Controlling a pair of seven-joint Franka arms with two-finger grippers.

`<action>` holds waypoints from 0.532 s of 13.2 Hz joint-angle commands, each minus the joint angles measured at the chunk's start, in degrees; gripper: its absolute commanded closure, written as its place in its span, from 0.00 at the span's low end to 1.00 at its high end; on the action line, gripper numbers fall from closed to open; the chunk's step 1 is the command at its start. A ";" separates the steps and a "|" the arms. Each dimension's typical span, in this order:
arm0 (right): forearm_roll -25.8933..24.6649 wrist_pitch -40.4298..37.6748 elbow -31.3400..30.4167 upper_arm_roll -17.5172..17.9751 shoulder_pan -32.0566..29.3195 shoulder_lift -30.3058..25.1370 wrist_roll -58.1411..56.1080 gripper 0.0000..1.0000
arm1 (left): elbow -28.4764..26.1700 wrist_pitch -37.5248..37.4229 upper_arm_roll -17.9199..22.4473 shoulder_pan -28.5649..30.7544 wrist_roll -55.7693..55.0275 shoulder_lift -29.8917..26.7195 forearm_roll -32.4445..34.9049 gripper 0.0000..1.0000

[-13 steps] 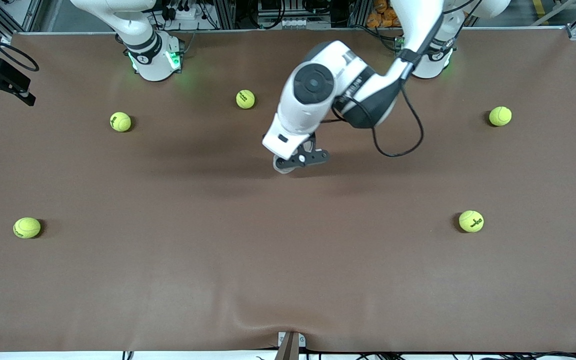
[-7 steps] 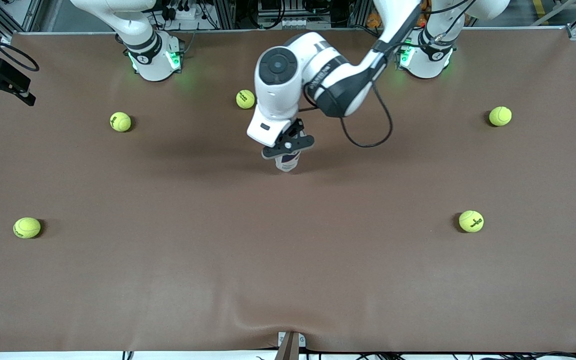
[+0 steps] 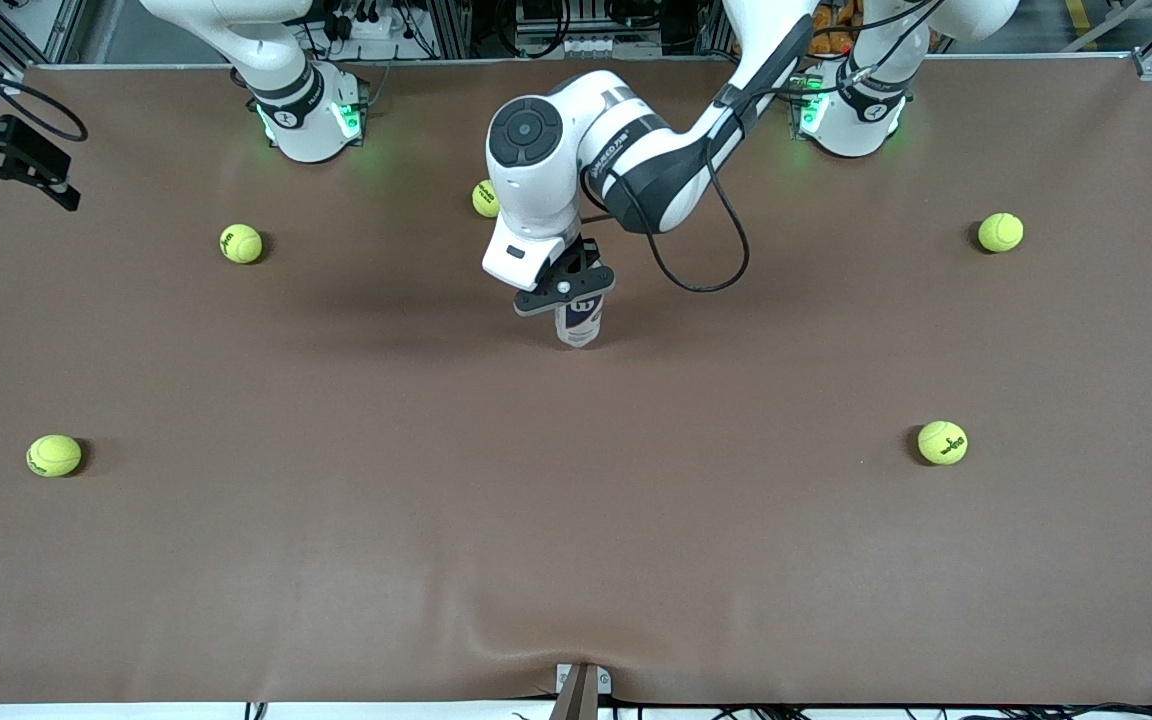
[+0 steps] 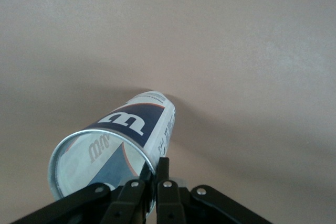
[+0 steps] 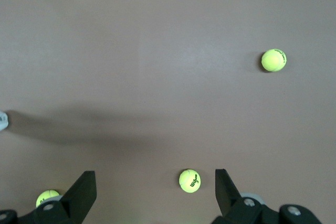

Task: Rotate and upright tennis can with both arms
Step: 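Lower the upright can onto the table with the left gripper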

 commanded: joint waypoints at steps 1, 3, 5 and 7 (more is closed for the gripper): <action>0.93 0.19 -0.53 -0.41 0.23 -0.16 -3.43 0.00 | 0.86 1.51 0.18 -0.39 -1.10 1.41 1.36 1.00; 1.02 0.54 -0.53 -0.50 0.05 -0.16 -3.88 0.00 | 0.77 2.66 0.18 -0.39 -1.71 1.76 1.45 1.00; 1.02 0.80 -0.71 -0.59 0.05 -0.07 -3.88 0.00 | 0.69 2.83 0.18 -0.39 -1.89 2.20 1.54 1.00; 1.02 1.15 -0.80 -0.59 0.05 -0.07 -3.88 0.00 | 0.69 2.83 0.18 -0.39 -1.89 2.29 1.71 1.00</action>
